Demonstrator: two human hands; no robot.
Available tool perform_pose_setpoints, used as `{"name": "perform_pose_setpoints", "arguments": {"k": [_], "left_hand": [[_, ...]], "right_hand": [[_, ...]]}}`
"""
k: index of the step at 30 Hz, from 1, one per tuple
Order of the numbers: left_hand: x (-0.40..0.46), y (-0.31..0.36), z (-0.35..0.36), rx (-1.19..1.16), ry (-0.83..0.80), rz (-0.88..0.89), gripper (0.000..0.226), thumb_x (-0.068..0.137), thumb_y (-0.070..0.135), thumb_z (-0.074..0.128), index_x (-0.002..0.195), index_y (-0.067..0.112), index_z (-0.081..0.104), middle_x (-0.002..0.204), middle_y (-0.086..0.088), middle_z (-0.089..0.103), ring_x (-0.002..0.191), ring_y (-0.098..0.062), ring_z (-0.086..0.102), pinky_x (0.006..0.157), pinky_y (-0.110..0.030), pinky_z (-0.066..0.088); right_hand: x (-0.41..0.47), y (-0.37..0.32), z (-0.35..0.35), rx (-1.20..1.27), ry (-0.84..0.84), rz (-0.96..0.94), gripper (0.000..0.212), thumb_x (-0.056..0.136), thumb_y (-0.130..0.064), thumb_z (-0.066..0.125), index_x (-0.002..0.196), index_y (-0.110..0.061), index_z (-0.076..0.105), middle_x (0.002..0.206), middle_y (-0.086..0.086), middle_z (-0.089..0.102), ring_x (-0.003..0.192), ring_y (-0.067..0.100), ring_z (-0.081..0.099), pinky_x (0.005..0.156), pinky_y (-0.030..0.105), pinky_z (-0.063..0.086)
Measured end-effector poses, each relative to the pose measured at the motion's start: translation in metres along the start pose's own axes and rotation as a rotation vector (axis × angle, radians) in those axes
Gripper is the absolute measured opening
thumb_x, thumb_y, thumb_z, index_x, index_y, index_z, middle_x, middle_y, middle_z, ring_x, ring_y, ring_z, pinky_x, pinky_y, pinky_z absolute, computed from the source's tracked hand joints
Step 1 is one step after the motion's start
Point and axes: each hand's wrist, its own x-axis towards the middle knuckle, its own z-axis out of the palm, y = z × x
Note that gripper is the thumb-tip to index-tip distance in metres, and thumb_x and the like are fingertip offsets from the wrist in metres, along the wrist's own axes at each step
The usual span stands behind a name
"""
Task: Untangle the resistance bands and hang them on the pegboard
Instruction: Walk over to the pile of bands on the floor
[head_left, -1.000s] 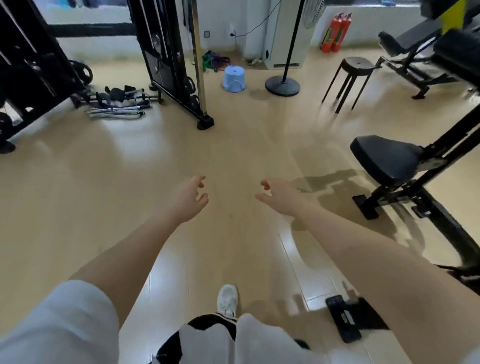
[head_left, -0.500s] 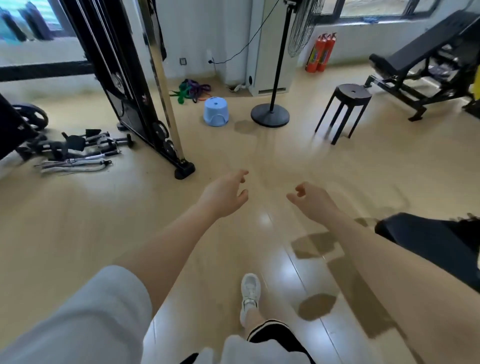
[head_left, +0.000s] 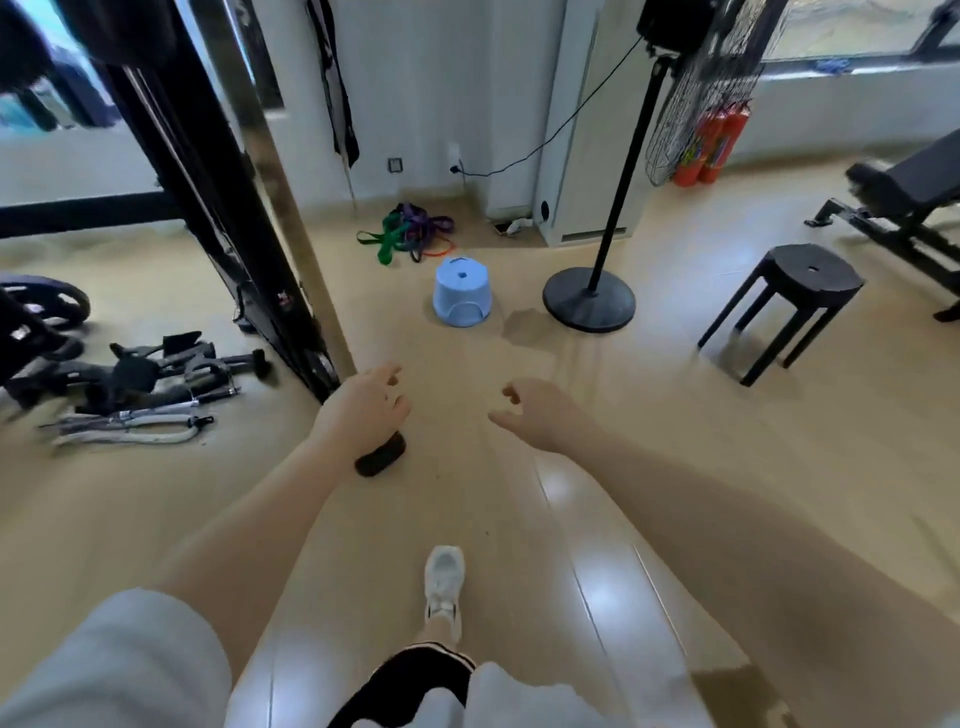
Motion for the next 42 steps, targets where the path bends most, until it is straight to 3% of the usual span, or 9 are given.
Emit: {"name": "perform_pose_setpoints", "arguments": {"k": [6, 10, 14, 19, 22, 25, 28, 33, 42], "left_hand": [[0.184, 0.034, -0.010, 0.053, -0.131, 0.059, 0.051, 0.094, 0.024, 0.049, 0.141, 0.011, 0.034, 0.131, -0.005, 0.051, 0.113, -0.022, 0.052, 0.088, -0.028, 0.038], [0.294, 0.077, -0.003, 0.063, -0.137, 0.177, 0.036, 0.092, 0.019, 0.049, 0.126, 0.012, 0.043, 0.115, -0.003, 0.052, 0.093, -0.016, 0.048, 0.075, -0.021, 0.032], [0.400, 0.104, 0.004, 0.011, -0.112, 0.194, 0.044, 0.091, 0.014, 0.050, 0.134, 0.008, 0.039, 0.118, -0.003, 0.051, 0.101, -0.020, 0.051, 0.074, -0.020, 0.029], [0.543, 0.113, 0.012, -0.110, -0.083, 0.103, 0.048, 0.093, 0.013, 0.048, 0.139, 0.009, 0.034, 0.133, -0.007, 0.048, 0.107, -0.020, 0.050, 0.067, -0.012, 0.024], [0.612, 0.112, -0.002, -0.138, -0.058, 0.009, 0.048, 0.093, 0.014, 0.050, 0.139, 0.008, 0.034, 0.131, -0.008, 0.049, 0.100, -0.018, 0.049, 0.064, -0.011, 0.023], [0.668, 0.090, -0.025, -0.144, -0.025, -0.132, 0.051, 0.093, 0.011, 0.050, 0.141, 0.005, 0.031, 0.130, -0.010, 0.050, 0.112, -0.024, 0.050, 0.070, -0.016, 0.027], [0.718, 0.039, -0.047, -0.086, 0.008, -0.267, 0.053, 0.093, 0.019, 0.051, 0.142, 0.011, 0.031, 0.133, -0.007, 0.051, 0.114, -0.023, 0.051, 0.090, -0.026, 0.036], [0.807, -0.071, -0.086, -0.076, 0.084, -0.424, 0.052, 0.093, 0.024, 0.051, 0.140, 0.015, 0.033, 0.131, -0.002, 0.053, 0.107, -0.022, 0.056, 0.089, -0.033, 0.043], [1.022, -0.192, -0.187, -0.077, -0.054, -0.378, 0.051, 0.093, 0.024, 0.052, 0.140, 0.012, 0.034, 0.131, -0.005, 0.054, 0.107, -0.023, 0.057, 0.091, -0.038, 0.048]], "right_hand": [[0.147, 0.004, -0.072, 0.148, 0.098, 0.039, 0.056, 0.092, -0.041, 0.052, 0.136, -0.007, 0.042, 0.136, 0.007, 0.049, 0.121, 0.024, 0.049, 0.100, 0.035, 0.041], [0.231, 0.046, -0.115, 0.172, 0.123, 0.126, 0.055, 0.091, -0.041, 0.053, 0.133, -0.008, 0.044, 0.131, 0.007, 0.052, 0.118, 0.024, 0.051, 0.097, 0.036, 0.042], [0.338, 0.091, -0.167, 0.144, 0.139, 0.176, 0.025, 0.088, -0.035, 0.054, 0.093, -0.011, 0.051, 0.084, 0.002, 0.052, 0.077, 0.018, 0.051, 0.063, 0.029, 0.041], [0.490, 0.122, -0.236, 0.076, 0.084, 0.186, 0.034, 0.091, -0.036, 0.051, 0.066, -0.023, 0.031, 0.067, -0.005, 0.037, 0.072, 0.021, 0.043, 0.050, 0.028, 0.026], [0.571, 0.113, -0.267, 0.114, -0.013, 0.165, 0.030, 0.090, -0.033, 0.052, 0.097, -0.004, 0.057, 0.095, 0.013, 0.061, 0.096, 0.035, 0.057, 0.073, 0.044, 0.048], [0.644, 0.080, -0.283, 0.119, -0.134, 0.087, 0.051, 0.090, -0.034, 0.054, 0.122, 0.006, 0.051, 0.122, 0.021, 0.057, 0.112, 0.035, 0.054, 0.093, 0.045, 0.045], [0.725, 0.042, -0.280, 0.015, -0.258, -0.049, 0.053, 0.089, -0.042, 0.052, 0.128, -0.005, 0.049, 0.126, 0.011, 0.058, 0.111, 0.027, 0.056, 0.092, 0.037, 0.045], [0.865, -0.034, -0.250, -0.089, -0.346, -0.229, 0.057, 0.091, -0.044, 0.051, 0.135, -0.009, 0.043, 0.133, 0.007, 0.053, 0.116, 0.022, 0.051, 0.089, 0.031, 0.040], [1.088, -0.134, -0.261, -0.063, -0.383, -0.051, 0.057, 0.089, -0.041, 0.055, 0.133, -0.005, 0.046, 0.136, 0.009, 0.051, 0.122, 0.024, 0.050, 0.098, 0.033, 0.041]]}}
